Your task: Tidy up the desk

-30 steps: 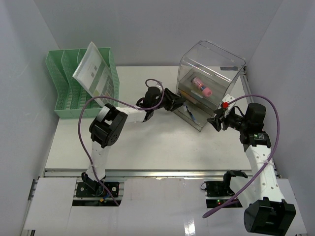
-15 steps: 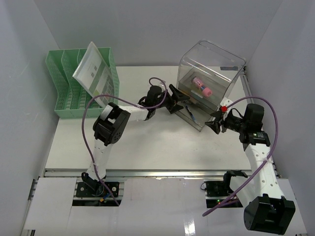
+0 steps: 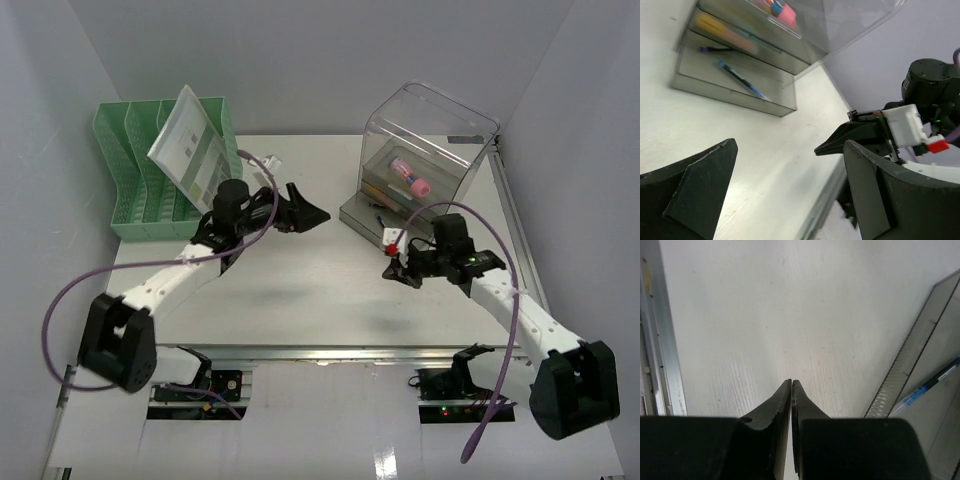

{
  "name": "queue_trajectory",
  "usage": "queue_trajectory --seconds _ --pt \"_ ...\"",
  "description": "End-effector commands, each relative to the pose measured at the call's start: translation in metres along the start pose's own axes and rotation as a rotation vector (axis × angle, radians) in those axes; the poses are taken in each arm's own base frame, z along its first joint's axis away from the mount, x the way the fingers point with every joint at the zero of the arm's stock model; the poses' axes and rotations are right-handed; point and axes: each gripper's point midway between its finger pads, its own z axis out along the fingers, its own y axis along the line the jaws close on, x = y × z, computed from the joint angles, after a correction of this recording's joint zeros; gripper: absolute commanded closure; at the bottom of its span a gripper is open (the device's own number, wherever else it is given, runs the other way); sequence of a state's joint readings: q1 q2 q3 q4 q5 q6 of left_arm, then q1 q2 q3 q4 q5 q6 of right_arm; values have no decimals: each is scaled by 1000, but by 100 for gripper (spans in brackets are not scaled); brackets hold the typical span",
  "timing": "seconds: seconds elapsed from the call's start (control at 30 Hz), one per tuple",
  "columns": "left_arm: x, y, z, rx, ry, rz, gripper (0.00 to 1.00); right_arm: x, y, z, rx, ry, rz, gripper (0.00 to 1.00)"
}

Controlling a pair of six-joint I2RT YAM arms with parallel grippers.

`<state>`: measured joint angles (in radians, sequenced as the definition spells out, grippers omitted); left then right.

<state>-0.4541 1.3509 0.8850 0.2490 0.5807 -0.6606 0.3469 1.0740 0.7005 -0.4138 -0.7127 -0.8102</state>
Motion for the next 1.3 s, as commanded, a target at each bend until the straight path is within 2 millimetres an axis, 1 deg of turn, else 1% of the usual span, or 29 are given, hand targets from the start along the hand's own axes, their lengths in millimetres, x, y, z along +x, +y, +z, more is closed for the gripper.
queue_trajectory --seconds 0.0,0.07,0.1,0.17,0.27,0.33,0.37,0.47,0.63,0.73,0.83,0.93,1.0,1.1,1.13,1.17,1.2,1.27 --pt "30 42 -64 -286 72 284 2 -2 -43 27 225 189 19 92" --pt "29 45 -86 -359 60 344 2 3 -58 41 291 268 39 92" --pt "28 42 -95 -371 50 360 2 6 -66 47 326 306 66 92" --pt "28 48 -108 -422 37 401 2 9 -79 54 401 344 122 92" --pt "35 56 -122 -466 13 426 2 24 -106 58 564 435 132 88" --pt "36 55 -125 -462 -5 432 2 35 -126 54 689 484 124 82" --pt "33 51 -126 -453 -16 437 2 36 -131 52 723 492 123 77" --pt "31 51 -128 -461 -29 445 2 45 -146 45 806 536 110 66" --pt "29 52 -131 -478 -35 456 2 58 -168 30 890 593 120 60" --pt "26 50 -133 -481 -49 462 2 68 -179 21 915 620 133 54" --pt "25 49 -134 -480 -55 465 2 73 -184 16 920 638 129 46" --pt "26 49 -134 -477 -52 462 2 71 -187 15 927 627 105 33" --pt "27 48 -133 -471 -50 464 2 69 -187 16 918 618 97 28" --pt "26 47 -134 -468 -53 462 2 69 -181 18 881 607 98 26" --pt "26 46 -134 -466 -55 465 2 66 -177 21 840 594 100 26" --pt "25 45 -134 -463 -57 466 2 61 -166 27 757 578 105 24" --pt "25 44 -135 -460 -59 467 2 56 -154 32 668 560 111 23" --pt "26 43 -135 -453 -57 467 2 40 -120 39 460 504 126 21"
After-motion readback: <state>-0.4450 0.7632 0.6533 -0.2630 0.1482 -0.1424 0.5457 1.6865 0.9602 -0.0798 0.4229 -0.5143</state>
